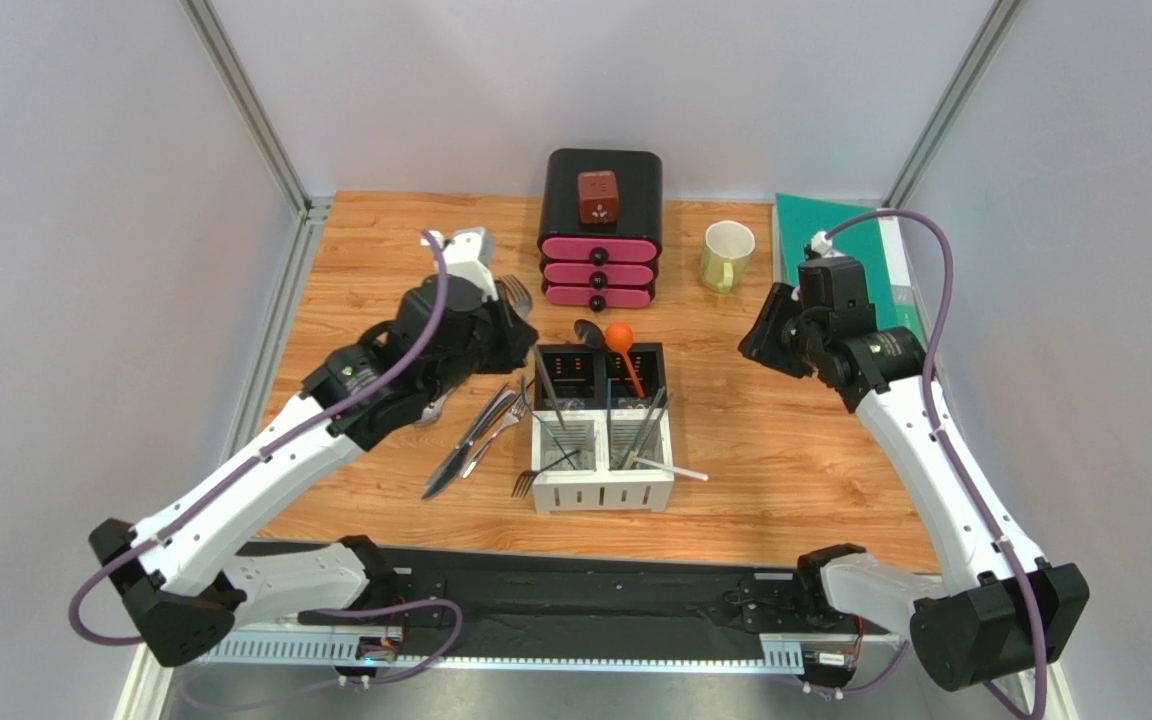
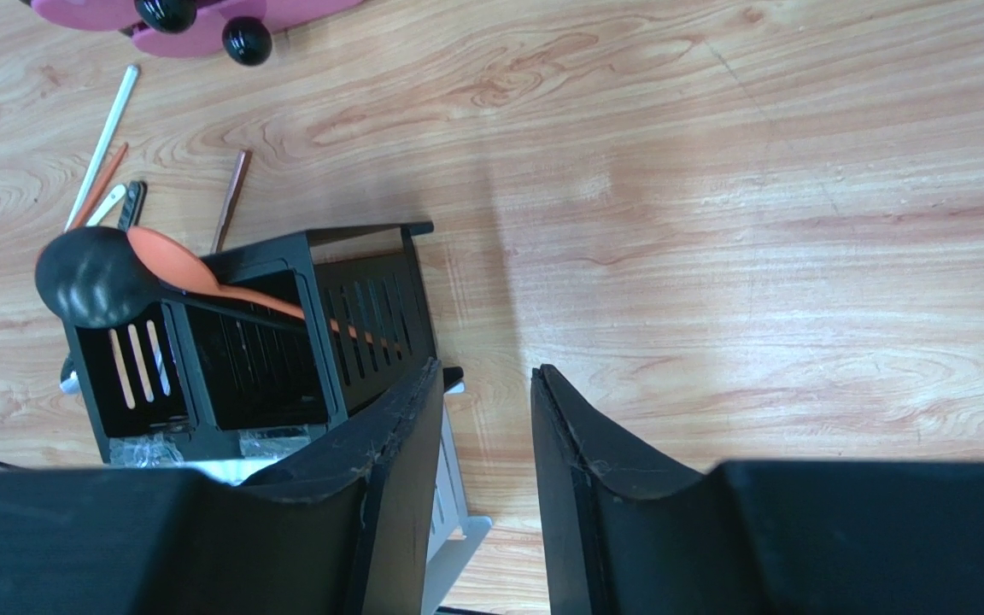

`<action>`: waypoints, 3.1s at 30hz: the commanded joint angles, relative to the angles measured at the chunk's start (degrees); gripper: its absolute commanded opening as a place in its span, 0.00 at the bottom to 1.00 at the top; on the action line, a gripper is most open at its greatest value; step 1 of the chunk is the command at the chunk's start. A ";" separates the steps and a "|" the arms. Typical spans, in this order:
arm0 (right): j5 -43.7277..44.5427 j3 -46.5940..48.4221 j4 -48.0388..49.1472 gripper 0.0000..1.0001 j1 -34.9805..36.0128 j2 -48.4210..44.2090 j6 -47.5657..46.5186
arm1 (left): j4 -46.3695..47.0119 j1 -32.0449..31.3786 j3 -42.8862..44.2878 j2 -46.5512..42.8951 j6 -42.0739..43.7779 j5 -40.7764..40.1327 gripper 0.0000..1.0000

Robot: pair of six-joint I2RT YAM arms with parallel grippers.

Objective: Sort the eating utensils into containers
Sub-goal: Place the fork in the storage box, then pick up the spoon from the center of the board.

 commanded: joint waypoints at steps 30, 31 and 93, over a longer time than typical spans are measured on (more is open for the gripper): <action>-4.05 -6.69 1.08 0.35 1.32 -2.96 2.01 | 17.27 -16.44 -18.70 4.12 -1.56 -18.13 0.00; -4.05 -6.78 1.08 0.35 1.40 -2.96 2.10 | 17.09 -16.70 -18.79 4.03 -1.74 -18.13 0.00; -4.84 -3.97 2.92 0.44 0.79 3.54 -0.09 | -12.11 8.25 -11.06 -1.70 1.32 -8.20 0.42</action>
